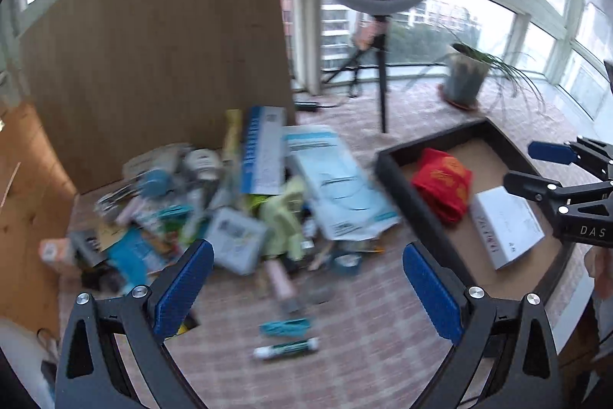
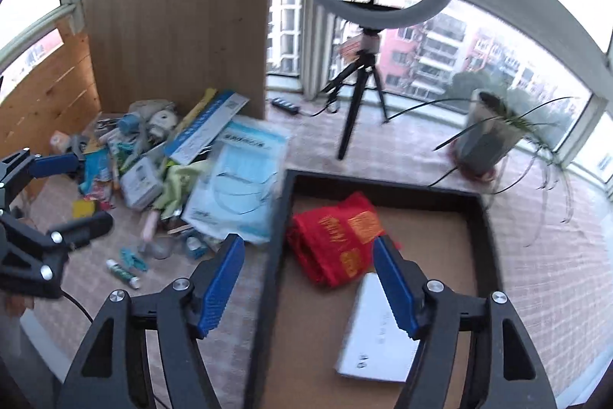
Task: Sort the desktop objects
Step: 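Withdraw the right gripper from the tray back toward the heap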
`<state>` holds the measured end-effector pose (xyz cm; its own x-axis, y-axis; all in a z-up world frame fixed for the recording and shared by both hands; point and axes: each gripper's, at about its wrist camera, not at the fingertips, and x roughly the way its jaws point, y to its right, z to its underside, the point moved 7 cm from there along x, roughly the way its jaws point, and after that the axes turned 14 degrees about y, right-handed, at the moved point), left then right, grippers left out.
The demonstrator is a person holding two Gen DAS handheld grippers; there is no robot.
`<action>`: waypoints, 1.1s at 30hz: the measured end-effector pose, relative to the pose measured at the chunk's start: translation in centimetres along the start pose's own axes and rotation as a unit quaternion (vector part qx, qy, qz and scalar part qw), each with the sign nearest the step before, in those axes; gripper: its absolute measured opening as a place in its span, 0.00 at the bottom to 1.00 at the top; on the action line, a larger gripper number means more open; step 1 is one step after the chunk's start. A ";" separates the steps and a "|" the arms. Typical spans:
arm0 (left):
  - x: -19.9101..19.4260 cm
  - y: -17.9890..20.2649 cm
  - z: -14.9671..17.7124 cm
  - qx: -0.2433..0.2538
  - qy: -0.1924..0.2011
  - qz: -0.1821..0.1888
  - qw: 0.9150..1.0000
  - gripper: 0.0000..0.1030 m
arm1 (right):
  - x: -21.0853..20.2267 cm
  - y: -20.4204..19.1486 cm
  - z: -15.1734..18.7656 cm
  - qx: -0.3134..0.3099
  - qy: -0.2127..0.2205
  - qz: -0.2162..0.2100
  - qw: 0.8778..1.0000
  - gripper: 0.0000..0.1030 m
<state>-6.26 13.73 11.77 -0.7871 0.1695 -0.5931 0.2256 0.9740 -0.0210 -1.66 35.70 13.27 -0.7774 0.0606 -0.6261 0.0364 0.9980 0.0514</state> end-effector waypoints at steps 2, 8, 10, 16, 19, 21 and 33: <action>-1.3 -2.8 0.2 -0.011 0.005 -0.016 1.000 0.98 | -0.2 -1.1 -0.4 -0.004 0.012 -0.001 1.000 0.64; -3.9 -9.0 0.9 -0.036 0.019 -0.058 0.998 0.98 | -0.4 -3.9 -2.2 0.029 0.039 -0.017 0.999 0.64; -4.2 -10.5 1.5 -0.048 0.019 -0.063 0.997 0.98 | -0.4 -4.4 -2.7 0.065 0.057 -0.036 0.996 0.64; -4.1 -12.7 3.4 -0.069 0.009 -0.069 0.995 0.98 | 0.7 -7.3 -2.7 0.004 0.052 -0.012 0.999 0.65; -3.7 -13.2 4.2 -0.073 0.000 -0.070 0.995 0.98 | 1.4 -8.6 -2.2 -0.055 0.044 0.040 0.997 0.84; -3.4 -13.4 4.9 -0.080 -0.007 -0.070 0.994 0.98 | 2.0 -8.9 -1.8 -0.035 0.028 0.023 0.999 0.86; -1.9 -17.5 10.9 -0.125 -0.080 -0.078 0.986 0.98 | 4.5 -16.4 4.1 -0.033 -0.086 -0.136 0.986 0.88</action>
<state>-2.45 -5.27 4.46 -0.6956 0.0083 -0.7184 -0.0548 0.9964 0.0645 -3.16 19.65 6.46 -0.6335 -0.2024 -0.7468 -0.2055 0.9745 -0.0898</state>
